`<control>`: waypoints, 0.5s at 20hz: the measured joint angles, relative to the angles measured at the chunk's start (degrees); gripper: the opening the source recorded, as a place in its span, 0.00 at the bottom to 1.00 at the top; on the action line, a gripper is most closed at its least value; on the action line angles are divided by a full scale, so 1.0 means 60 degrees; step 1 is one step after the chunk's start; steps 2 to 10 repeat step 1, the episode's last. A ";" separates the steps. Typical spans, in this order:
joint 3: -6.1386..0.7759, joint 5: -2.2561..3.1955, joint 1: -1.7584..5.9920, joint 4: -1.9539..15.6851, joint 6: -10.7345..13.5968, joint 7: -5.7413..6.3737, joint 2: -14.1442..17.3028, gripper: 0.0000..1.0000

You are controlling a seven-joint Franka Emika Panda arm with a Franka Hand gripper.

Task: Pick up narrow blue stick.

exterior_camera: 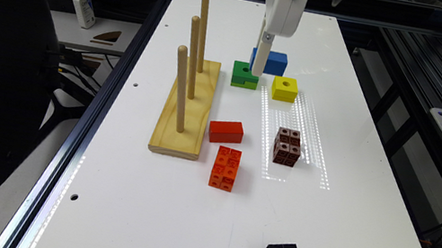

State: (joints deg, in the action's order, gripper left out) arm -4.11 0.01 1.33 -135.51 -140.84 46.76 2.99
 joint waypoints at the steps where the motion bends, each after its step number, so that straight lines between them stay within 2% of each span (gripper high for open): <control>1: -0.0001 -0.0001 0.0000 0.0005 0.0173 0.0000 -0.0169 0.00; 10: -0.0001 -0.0001 0.0000 0.0005 0.0173 0.0000 -0.0169 0.00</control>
